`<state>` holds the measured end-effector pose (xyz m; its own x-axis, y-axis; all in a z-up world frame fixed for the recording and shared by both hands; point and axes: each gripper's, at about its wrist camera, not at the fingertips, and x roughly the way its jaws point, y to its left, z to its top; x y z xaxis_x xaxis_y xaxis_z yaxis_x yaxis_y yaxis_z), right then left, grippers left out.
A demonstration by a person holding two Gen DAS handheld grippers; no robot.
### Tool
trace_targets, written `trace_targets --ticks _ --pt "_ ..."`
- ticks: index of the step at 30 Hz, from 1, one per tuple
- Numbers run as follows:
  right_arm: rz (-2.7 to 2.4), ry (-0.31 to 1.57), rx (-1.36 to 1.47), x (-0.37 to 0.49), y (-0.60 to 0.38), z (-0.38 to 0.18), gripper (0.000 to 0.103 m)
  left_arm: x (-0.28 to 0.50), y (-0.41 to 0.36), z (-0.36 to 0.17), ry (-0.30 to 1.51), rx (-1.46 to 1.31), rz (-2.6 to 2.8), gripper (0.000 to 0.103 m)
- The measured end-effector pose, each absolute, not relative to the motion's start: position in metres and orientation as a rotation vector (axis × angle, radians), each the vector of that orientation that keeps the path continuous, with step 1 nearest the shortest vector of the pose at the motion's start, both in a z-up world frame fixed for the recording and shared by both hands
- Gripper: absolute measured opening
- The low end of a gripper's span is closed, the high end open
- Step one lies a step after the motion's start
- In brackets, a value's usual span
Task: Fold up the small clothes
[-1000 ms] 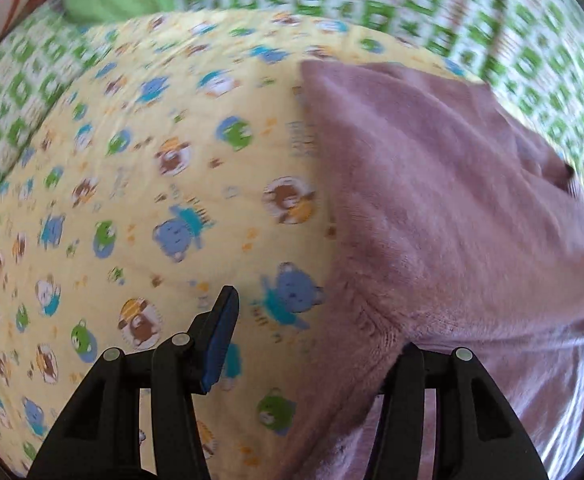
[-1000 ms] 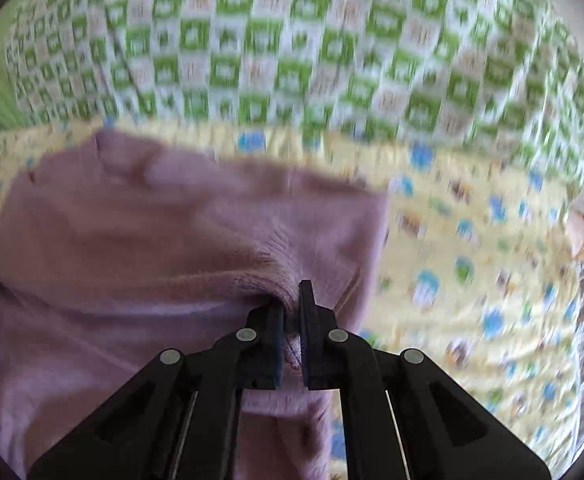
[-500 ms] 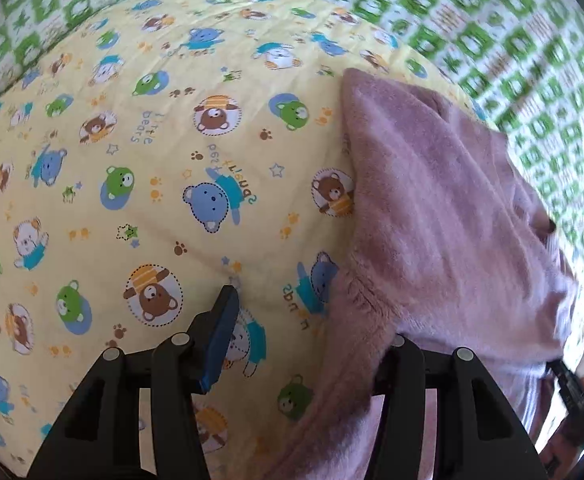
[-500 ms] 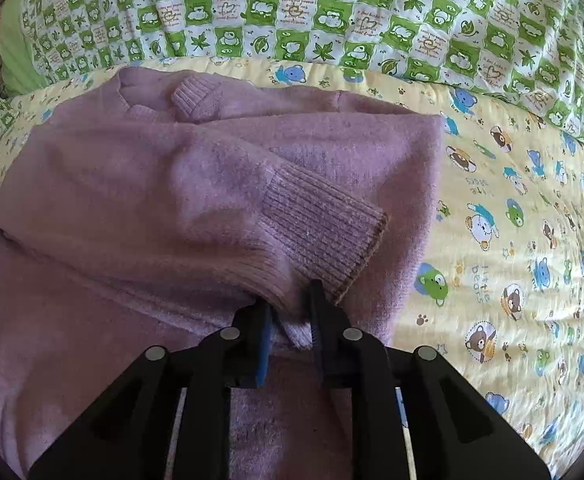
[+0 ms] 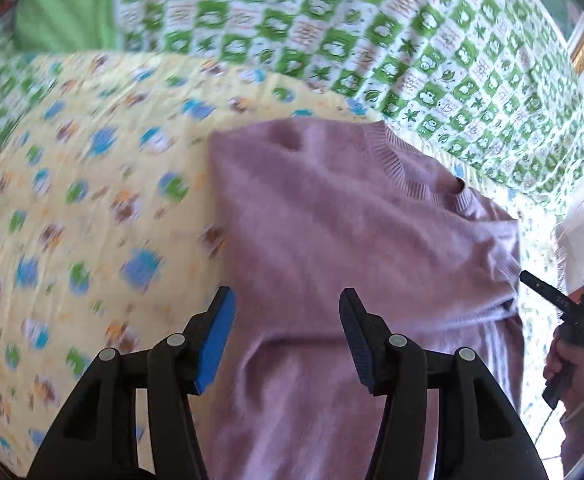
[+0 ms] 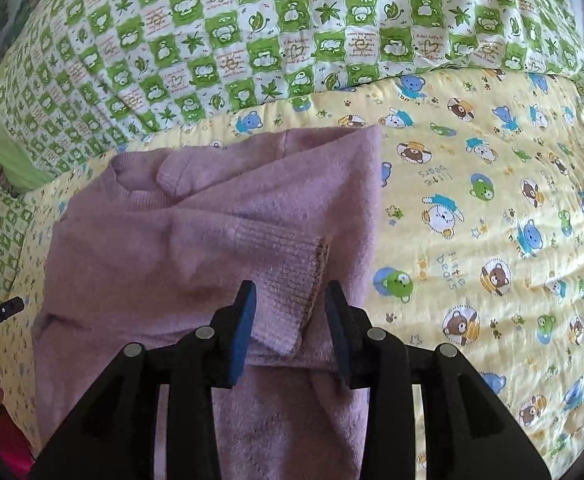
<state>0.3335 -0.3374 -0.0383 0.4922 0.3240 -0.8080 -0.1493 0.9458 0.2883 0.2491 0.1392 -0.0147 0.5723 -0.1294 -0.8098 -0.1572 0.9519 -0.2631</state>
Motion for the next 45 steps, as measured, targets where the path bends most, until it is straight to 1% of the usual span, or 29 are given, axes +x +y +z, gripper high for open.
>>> trace_targets --ticks 1,2,3,4,5,6,7,8,9,13,15,17,18,20,21,22,24,29,33,45 --pt "0.28 1.018 0.181 0.341 -0.333 -0.04 0.045 0.26 0.133 -0.018 0.974 -0.307 0.018 0.055" --pt "0.266 1.022 0.172 0.352 -0.327 -0.044 0.049 0.272 0.127 -0.025 0.992 -0.274 0.044 0.055" --pt "0.252 1.025 0.168 0.359 -0.324 -0.048 0.057 0.292 0.123 -0.033 1.014 -0.245 0.084 0.055" --pt "0.246 1.035 0.158 0.367 -0.322 -0.054 0.059 0.3 0.121 -0.042 1.04 -0.213 0.125 0.055" --pt "0.241 1.047 0.146 0.371 -0.32 -0.059 0.059 0.31 0.121 -0.052 1.071 -0.187 0.176 0.054" --pt "0.239 1.062 0.136 0.376 -0.317 -0.064 0.057 0.314 0.123 -0.057 1.088 -0.182 0.203 0.054" --pt "0.243 1.085 0.13 0.379 -0.315 -0.068 0.03 0.317 0.126 -0.061 1.094 -0.189 0.219 0.055" --pt "0.248 1.098 0.12 0.382 -0.313 -0.069 0.015 0.318 0.129 -0.062 1.08 -0.199 0.235 0.055" --pt "0.246 1.094 0.106 0.384 -0.312 -0.065 0.007 0.32 0.133 -0.063 1.077 -0.204 0.25 0.055" --pt "0.263 0.984 0.132 0.386 -0.321 -0.031 0.006 0.32 0.142 -0.068 1.071 -0.233 0.256 0.057" --pt "0.252 1.02 0.108 0.392 -0.323 -0.041 0.006 0.319 0.146 -0.07 1.07 -0.253 0.247 0.058" --pt "0.235 1.106 0.066 0.398 -0.32 -0.065 0.006 0.319 0.148 -0.069 1.069 -0.261 0.242 0.058" --pt "0.234 1.134 0.077 0.4 -0.321 -0.075 0.006 0.316 0.149 -0.07 1.069 -0.262 0.241 0.058" --pt "0.228 1.107 0.115 0.397 -0.326 -0.072 0.01 0.313 0.154 -0.067 1.069 -0.262 0.242 0.058" --pt "0.221 1.104 0.126 0.396 -0.328 -0.069 0.019 0.307 0.158 -0.066 1.069 -0.263 0.241 0.058" --pt "0.204 1.101 0.138 0.392 -0.332 -0.064 0.032 0.302 0.162 -0.063 1.071 -0.263 0.243 0.058" --pt "0.196 1.076 0.167 0.384 -0.338 -0.054 0.045 0.291 0.169 -0.059 1.073 -0.271 0.246 0.058" --pt "0.2 1.05 0.176 0.346 -0.345 -0.036 0.046 0.254 0.17 -0.051 1.084 -0.282 0.211 0.056" --pt "0.206 1.08 0.203 0.311 -0.352 -0.037 0.046 0.209 0.164 -0.051 1.112 -0.3 0.168 0.057" --pt "0.277 1.177 0.193 0.187 -0.348 -0.035 0.046 0.05 0.145 -0.062 1.2 -0.26 0.057 0.065"
